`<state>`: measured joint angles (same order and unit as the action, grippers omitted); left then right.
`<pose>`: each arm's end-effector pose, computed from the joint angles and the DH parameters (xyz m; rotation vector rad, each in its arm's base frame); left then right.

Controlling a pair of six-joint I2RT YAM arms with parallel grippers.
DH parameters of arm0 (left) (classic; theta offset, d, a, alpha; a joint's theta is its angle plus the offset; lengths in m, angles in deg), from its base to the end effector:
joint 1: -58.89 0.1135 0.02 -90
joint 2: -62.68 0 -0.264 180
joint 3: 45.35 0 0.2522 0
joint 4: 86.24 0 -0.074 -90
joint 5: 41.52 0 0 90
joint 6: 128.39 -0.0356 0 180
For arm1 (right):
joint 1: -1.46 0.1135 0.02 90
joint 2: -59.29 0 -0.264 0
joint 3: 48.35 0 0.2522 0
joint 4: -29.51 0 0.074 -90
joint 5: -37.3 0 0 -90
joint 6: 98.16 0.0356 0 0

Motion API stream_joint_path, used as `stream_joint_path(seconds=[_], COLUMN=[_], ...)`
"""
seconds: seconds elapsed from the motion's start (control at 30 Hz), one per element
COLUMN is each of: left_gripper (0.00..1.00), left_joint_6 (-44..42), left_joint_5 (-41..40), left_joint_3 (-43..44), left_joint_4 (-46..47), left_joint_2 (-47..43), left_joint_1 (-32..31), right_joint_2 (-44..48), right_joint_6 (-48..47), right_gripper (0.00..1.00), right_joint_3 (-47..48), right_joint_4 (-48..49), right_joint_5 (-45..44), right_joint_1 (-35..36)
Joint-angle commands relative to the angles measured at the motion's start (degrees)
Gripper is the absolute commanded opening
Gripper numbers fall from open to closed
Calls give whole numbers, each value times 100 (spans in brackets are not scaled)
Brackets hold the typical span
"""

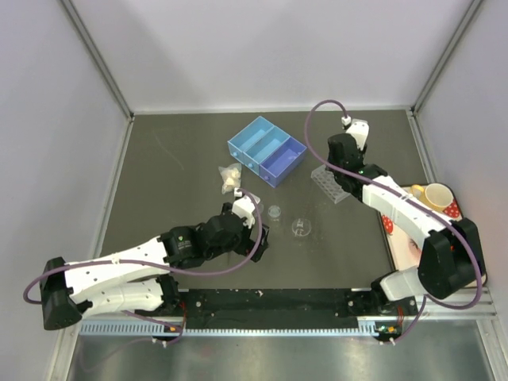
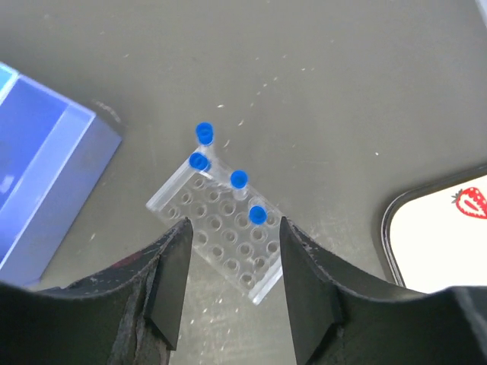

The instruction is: Organize the chemistry lab equipment

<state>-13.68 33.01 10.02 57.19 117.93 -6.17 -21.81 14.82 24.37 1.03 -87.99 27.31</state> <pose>0.0967 -0.1854 0.2666 0.6276 2.1525 -0.5812 0.2890 0.1171 0.2757 0.2761 2.0686 -0.1709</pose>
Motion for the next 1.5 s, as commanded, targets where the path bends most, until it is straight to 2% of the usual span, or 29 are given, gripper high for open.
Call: stream_joint_path(seconds=[0.0,0.1,0.2,0.3,0.33,0.4,0.43,0.87,1.47], left_gripper=[98,98,99,99,99,99,99,99,99], left_joint_6=[-115,-63,16,104,130,227,288,544,377], left_joint_5=[-106,-246,-361,-343,-335,-300,-273,-185,-317], left_joint_3=[436,629,813,910,928,955,955,867,884], left_joint_4=[-145,-329,-566,-751,-786,-909,-936,-1147,-1208], left_joint_2=[-5,21,57,92,109,118,127,-268,-268], left_joint_1=[-33,-33,-33,-33,-25,-33,-33,-33,-42], right_joint_2=[340,376,341,262,244,191,182,-670,-1820], right_joint_6=[-31,232,399,514,532,645,672,1366,2535], right_gripper=[51,52,58,75,84,96,99,99,99], right_joint_3=[265,126,-94,-288,-341,-490,-534,-693,361], right_joint_4=[-505,-716,-804,-883,-892,-918,-927,-1015,-1489], right_joint_5=[783,1233,1454,1629,1648,1613,1578,964,110], right_joint_1=[184,254,254,263,263,272,263,263,254])
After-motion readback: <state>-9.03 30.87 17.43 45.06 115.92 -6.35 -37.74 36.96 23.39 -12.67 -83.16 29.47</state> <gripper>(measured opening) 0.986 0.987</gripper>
